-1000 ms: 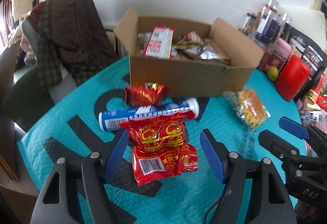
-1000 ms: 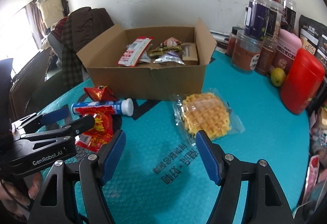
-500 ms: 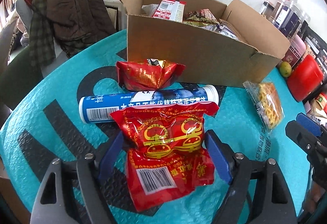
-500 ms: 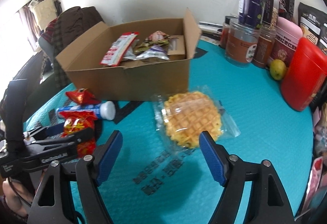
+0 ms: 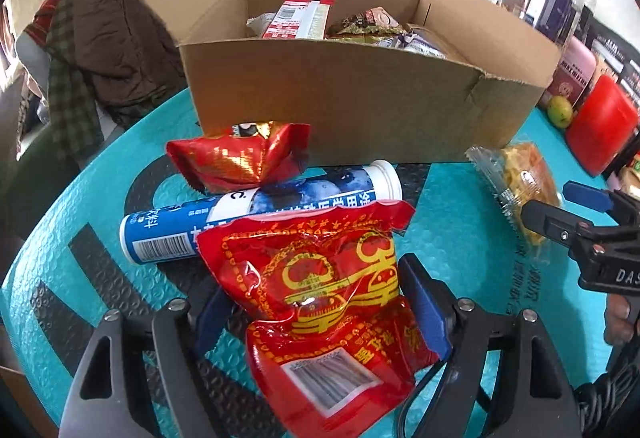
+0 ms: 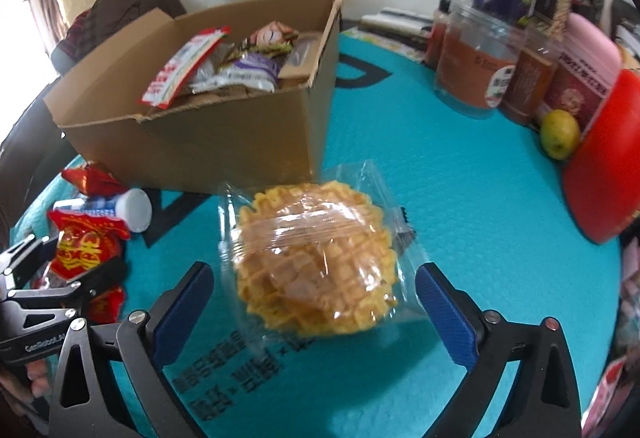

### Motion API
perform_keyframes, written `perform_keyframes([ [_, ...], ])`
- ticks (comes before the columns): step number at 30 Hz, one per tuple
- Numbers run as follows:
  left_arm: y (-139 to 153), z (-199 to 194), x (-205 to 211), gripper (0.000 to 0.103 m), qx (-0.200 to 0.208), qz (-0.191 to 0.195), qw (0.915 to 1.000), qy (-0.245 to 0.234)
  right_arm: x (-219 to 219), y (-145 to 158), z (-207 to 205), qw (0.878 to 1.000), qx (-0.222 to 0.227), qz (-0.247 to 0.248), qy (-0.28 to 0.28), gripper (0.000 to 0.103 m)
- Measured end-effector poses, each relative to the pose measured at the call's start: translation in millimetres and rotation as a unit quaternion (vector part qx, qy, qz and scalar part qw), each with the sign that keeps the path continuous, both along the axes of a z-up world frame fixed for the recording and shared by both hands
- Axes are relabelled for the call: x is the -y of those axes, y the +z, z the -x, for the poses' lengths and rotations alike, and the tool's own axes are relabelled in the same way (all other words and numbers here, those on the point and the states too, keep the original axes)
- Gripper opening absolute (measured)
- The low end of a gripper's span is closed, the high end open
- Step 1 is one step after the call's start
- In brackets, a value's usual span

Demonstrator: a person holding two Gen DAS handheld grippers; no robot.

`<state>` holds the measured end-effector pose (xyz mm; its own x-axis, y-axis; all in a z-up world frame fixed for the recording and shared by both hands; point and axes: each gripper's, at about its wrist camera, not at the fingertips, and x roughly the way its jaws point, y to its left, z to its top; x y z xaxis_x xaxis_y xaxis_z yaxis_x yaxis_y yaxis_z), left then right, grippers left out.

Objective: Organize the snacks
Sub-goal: 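Grasp the red-gold snack bag with the left tool while the right tool grasps the waffle bag, then lift the red-gold bag and waffle bag and carry them over the box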

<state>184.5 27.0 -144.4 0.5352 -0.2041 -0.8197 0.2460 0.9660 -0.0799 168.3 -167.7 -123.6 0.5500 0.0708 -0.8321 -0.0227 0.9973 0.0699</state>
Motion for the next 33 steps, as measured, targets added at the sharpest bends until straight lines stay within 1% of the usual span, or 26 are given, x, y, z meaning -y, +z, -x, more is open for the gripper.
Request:
perform_keyframes([
  [3,-0.1,-2.0,3.8,0.079,0.002,-0.013,0.9999,0.003,1.7,-9.0,-6.6,1.0,-0.012,-0.003,0.006,0.103],
  [5,-0.2,-3.3,5.1,0.079,0.005,-0.019,0.9998,0.003,1.2,-9.2,-7.0,1.0,-0.003,0.002,0.011,0.103],
  [8,0.8,-3.3,4.1,0.079,0.008,-0.017,0.9998,0.004,-0.7,-8.4,-4.0,1.0,0.001,0.003,0.01,0.102],
  [9,1.1,-3.0,3.2,0.078,0.009,-0.017,0.9998,0.005,-0.9,-8.4,-3.2,1.0,0.002,0.006,0.007,0.098],
  [10,1.0,-2.4,2.2,0.074,0.01,-0.017,0.9998,0.005,-1.7,-7.9,-1.5,1.0,0.004,0.011,0.004,0.095],
  [12,2.7,0.6,0.6,0.067,0.011,-0.015,0.9998,0.0,-4.9,-4.5,3.4,1.0,0.01,0.02,0.004,0.084],
  [13,3.3,1.3,0.3,0.065,0.012,-0.016,0.9998,-0.002,-6.8,-2.5,6.9,1.0,0.013,0.025,0.003,0.083],
  [17,5.8,6.5,-3.0,0.065,0.001,0.004,0.9999,-0.014,-12.7,-0.2,15.5,1.0,0.015,0.025,0.006,0.076],
  [21,7.0,15.3,-6.1,0.065,-0.006,0.011,0.9996,-0.025,-19.5,7.2,30.8,0.999,0.022,0.023,0.007,0.067],
  [27,7.3,36.3,-11.1,0.065,-0.015,0.014,0.9987,-0.046,-30.5,9.1,56.7,0.999,0.02,0.022,0.012,0.066],
  [28,7.8,40.3,-12.6,0.065,-0.018,0.016,0.9985,-0.049,-31.6,9.3,61.1,1.0,0.019,0.017,0.012,0.065],
  [29,7.8,42.9,-13.9,0.065,-0.021,0.019,0.9983,-0.051,-32.0,9.7,64.2,1.0,0.019,0.012,0.011,0.059],
  [33,7.7,51.1,-16.8,0.065,-0.021,0.02,0.998,-0.056,-33.3,9.7,76.0,1.0,0.017,-0.009,0.011,0.06],
])
